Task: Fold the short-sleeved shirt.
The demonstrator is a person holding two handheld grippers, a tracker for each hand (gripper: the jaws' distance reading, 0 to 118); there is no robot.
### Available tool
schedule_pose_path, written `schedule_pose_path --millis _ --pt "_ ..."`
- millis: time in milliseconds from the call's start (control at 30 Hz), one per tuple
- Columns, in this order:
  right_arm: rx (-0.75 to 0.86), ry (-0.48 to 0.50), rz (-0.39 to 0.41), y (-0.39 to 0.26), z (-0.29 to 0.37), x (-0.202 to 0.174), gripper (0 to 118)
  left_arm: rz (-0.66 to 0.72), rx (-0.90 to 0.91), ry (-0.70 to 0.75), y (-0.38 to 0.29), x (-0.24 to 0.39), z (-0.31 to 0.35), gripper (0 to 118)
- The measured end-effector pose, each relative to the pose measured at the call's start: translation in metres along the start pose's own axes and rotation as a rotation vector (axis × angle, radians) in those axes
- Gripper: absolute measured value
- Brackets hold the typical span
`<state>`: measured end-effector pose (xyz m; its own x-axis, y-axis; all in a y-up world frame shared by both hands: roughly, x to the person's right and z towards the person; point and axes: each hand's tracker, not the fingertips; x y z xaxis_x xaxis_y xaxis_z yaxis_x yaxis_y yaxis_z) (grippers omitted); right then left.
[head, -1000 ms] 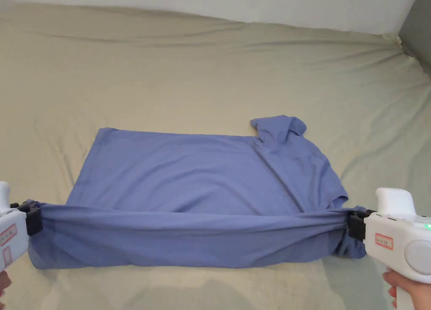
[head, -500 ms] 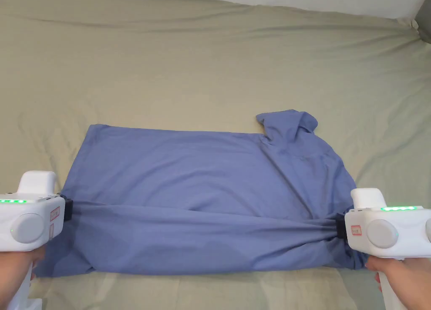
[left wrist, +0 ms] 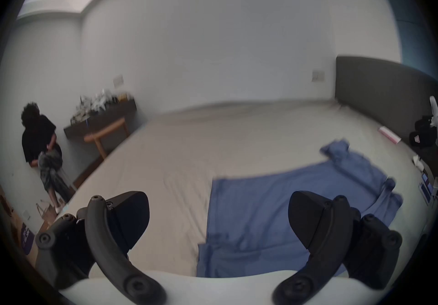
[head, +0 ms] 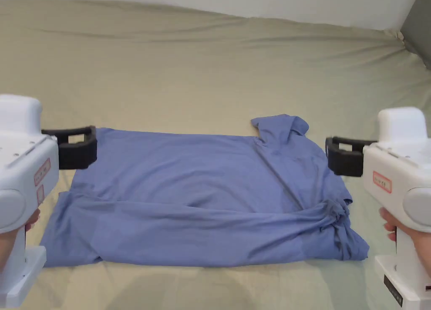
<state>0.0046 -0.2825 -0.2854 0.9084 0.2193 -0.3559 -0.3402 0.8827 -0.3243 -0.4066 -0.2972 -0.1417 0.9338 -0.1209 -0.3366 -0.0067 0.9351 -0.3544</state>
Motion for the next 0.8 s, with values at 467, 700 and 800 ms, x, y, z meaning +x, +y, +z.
schedule_pose_path --millis 467,700,800 --pt "0.210 -0.018 0.115 0.016 0.101 -0.089 3 -0.140 0.192 0.069 0.022 0.056 0.102 9" --pt "0.205 -0.015 0.155 0.001 0.102 -0.080 2 -0.101 0.164 0.022 0.014 0.058 0.117 0" --pt "0.198 -0.017 0.159 -0.003 0.101 -0.072 2 -0.123 0.149 0.036 0.007 0.057 0.115 0"
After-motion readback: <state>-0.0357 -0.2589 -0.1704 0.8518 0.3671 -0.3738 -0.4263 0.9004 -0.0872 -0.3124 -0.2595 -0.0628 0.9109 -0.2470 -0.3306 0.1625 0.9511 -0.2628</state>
